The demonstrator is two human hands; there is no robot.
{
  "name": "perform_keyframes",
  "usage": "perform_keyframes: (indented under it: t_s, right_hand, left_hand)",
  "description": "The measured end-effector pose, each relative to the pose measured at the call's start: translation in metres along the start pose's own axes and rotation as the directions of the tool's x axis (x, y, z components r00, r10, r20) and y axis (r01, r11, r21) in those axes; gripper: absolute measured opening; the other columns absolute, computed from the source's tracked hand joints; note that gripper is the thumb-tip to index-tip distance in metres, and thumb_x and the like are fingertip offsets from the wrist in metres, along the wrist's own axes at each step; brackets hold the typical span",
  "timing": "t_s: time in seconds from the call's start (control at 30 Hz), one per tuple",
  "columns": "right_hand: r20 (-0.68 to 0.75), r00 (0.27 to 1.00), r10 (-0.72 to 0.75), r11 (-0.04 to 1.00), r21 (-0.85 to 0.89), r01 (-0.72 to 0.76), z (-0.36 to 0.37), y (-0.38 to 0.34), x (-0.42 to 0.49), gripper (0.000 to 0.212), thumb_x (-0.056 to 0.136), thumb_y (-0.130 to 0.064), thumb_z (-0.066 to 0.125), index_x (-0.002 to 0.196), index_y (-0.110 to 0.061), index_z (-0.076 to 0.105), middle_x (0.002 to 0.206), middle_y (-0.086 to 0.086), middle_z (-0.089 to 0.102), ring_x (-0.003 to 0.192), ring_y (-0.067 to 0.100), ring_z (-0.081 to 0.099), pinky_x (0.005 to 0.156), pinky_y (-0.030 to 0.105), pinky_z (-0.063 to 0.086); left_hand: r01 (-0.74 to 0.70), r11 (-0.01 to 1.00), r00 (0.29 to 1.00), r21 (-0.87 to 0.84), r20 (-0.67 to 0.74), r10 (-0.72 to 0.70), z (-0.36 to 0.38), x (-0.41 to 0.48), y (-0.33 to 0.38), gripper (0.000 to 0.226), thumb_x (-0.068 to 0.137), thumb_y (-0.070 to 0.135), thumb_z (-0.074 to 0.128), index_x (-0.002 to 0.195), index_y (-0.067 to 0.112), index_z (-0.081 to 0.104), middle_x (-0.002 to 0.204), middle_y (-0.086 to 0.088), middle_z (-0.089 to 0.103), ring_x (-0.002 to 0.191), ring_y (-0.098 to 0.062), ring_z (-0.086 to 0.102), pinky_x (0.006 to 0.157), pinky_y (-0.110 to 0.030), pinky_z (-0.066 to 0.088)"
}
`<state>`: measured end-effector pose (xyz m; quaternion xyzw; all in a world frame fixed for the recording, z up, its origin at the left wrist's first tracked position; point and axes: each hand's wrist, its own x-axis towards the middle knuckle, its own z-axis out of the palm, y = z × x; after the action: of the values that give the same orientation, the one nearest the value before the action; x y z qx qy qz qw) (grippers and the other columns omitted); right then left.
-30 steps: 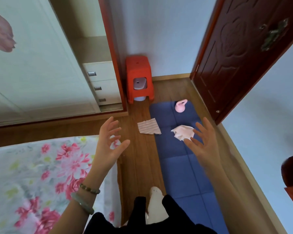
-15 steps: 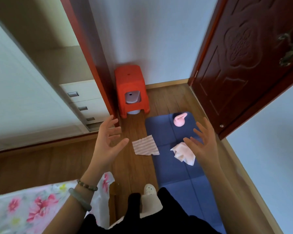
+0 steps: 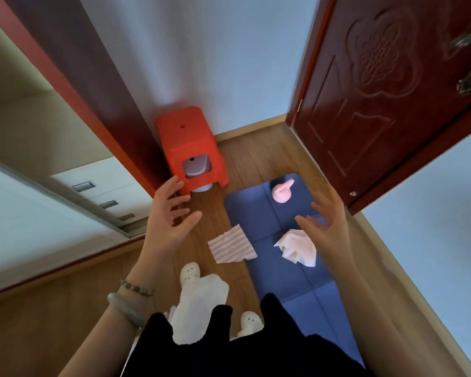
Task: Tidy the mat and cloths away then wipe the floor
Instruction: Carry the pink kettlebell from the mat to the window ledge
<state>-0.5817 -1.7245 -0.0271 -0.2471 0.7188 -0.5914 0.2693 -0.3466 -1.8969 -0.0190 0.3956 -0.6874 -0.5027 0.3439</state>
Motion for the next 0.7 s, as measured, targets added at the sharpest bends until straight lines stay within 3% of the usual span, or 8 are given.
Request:
perform_keyframes:
  t_s: [0.23, 0.4, 0.57, 0.7]
  right_hand:
    - [-0.190, 0.982, 0.017, 0.999, 0.038, -0.010, 0.073, -0.007, 0.051, 0.083, 0.079, -0.002, 0.071, 0.143, -0.032, 0.028, 0.142, -0.003, 0.043, 0.122, 0.002, 0.048, 0.095, 0.029, 0.048]
    - [-0.305, 0.951, 0.045, 0.998, 0.050, -0.032, 0.131, -0.013, 0.077, 0.084, 0.078, -0.002, 0.073, 0.144, -0.027, 0.028, 0.140, -0.002, 0.044, 0.126, 0.013, 0.047, 0.094, 0.026, 0.049]
    - [-0.390, 0.919, 0.064, 0.998, 0.041, -0.052, 0.158, -0.017, 0.096, 0.085, 0.078, -0.003, 0.073, 0.144, -0.026, 0.025, 0.141, 0.003, 0.043, 0.126, 0.017, 0.046, 0.086, 0.013, 0.049]
    - [-0.436, 0.897, 0.075, 0.997, 0.015, -0.076, 0.158, -0.014, 0.113, 0.084, 0.078, -0.003, 0.073, 0.144, -0.024, 0.026, 0.143, 0.004, 0.042, 0.126, 0.017, 0.046, 0.081, 0.007, 0.047]
  left_hand:
    - [-0.041, 0.998, 0.982, -0.037, 0.183, 0.047, -0.036, 0.112, -0.027, 0.073, 0.075, 0.013, 0.073, 0.132, 0.039, 0.037, 0.133, 0.007, 0.048, 0.106, -0.005, 0.057, 0.085, -0.026, 0.050]
    - [-0.046, 0.996, 0.932, -0.070, 0.356, 0.068, -0.058, 0.190, -0.034, 0.072, 0.070, 0.019, 0.073, 0.130, 0.038, 0.038, 0.137, -0.004, 0.046, 0.108, -0.010, 0.056, 0.086, -0.025, 0.050]
    - [-0.039, 0.998, 0.864, -0.046, 0.501, 0.057, -0.055, 0.247, -0.050, 0.073, 0.063, 0.035, 0.073, 0.128, 0.041, 0.039, 0.132, 0.004, 0.050, 0.105, -0.012, 0.059, 0.089, -0.034, 0.050]
    - [-0.034, 0.999, 0.823, -0.033, 0.566, 0.047, -0.031, 0.271, -0.058, 0.073, 0.067, 0.021, 0.074, 0.129, 0.035, 0.040, 0.127, 0.014, 0.049, 0.101, -0.001, 0.059, 0.084, -0.024, 0.050]
